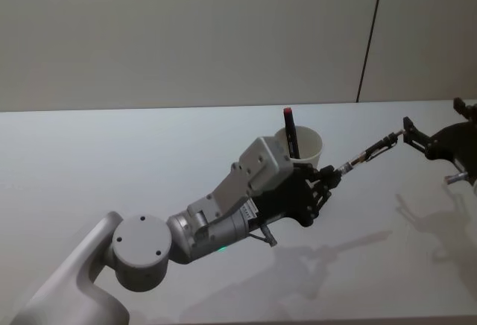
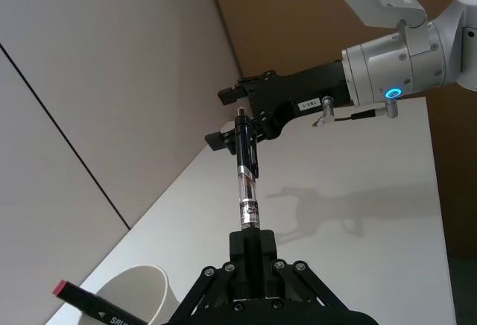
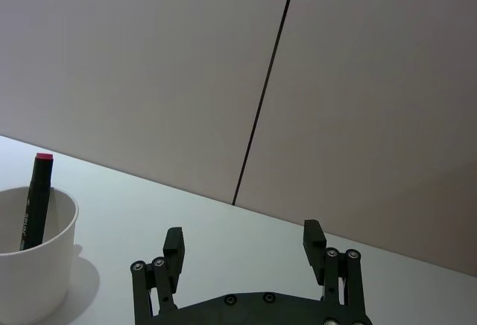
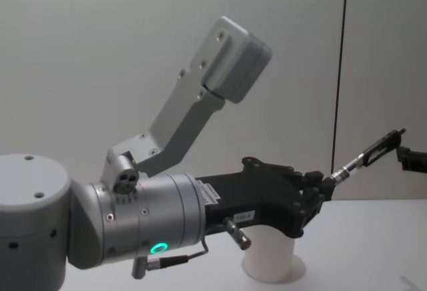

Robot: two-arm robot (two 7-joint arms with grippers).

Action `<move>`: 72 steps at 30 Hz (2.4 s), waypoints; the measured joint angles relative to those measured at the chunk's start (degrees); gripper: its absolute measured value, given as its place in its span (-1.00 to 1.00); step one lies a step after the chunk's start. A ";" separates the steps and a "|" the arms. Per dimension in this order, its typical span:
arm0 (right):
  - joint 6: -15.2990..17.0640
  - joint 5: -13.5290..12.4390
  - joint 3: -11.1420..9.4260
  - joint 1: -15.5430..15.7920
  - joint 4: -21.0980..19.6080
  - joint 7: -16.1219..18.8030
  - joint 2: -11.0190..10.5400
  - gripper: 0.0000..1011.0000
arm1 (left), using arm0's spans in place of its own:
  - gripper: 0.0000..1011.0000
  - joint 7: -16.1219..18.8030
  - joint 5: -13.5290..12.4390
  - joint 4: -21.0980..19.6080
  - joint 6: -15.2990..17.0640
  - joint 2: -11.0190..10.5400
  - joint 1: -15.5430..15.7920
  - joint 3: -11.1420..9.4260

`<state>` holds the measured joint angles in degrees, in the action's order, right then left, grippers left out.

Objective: Place the pen into the pen holder.

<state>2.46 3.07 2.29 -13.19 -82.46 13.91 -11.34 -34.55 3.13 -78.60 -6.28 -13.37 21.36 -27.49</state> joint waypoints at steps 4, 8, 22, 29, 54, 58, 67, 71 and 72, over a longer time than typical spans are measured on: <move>-0.04 -0.08 0.00 0.01 0.00 0.03 -0.01 0.98 | -0.75 -0.40 0.00 0.33 -0.15 0.15 0.22 -0.07; -0.23 -0.41 -0.04 0.07 -0.03 0.24 -0.07 0.98 | -0.75 -0.73 0.00 0.58 -0.24 0.27 0.38 -0.12; -1.29 -4.04 -1.19 0.35 0.30 3.65 -1.18 0.98 | -0.75 -1.29 0.02 1.07 -0.42 0.47 0.68 -0.23; -1.67 -6.98 -2.27 0.76 0.88 6.73 -2.25 0.98 | -0.75 -1.43 0.05 1.16 -0.46 0.50 0.74 -0.25; 1.42 -21.68 -6.05 3.71 1.06 22.68 -6.19 0.98 | -0.75 -1.57 0.07 1.27 -0.51 0.56 0.83 -0.25; 2.68 -24.30 -6.42 4.09 0.98 26.38 -6.84 0.98 | -0.75 -1.57 0.07 1.27 -0.51 0.56 0.83 -0.25; 4.49 -27.97 -7.04 5.04 0.77 32.86 -8.09 0.98 | -0.75 -1.57 0.07 1.27 -0.51 0.56 0.82 -0.25; 5.28 -29.58 -7.25 5.56 0.62 35.70 -8.64 0.98 | -0.75 -1.57 0.07 1.27 -0.51 0.56 0.82 -0.25; 5.39 -29.80 -7.27 5.63 0.59 35.93 -8.71 0.98 | -0.75 -1.57 0.07 1.27 -0.51 0.56 0.82 -0.25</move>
<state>7.86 -26.73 -4.98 -7.56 -81.87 49.83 -20.05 -36.12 3.20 -77.32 -6.79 -12.81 22.19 -27.74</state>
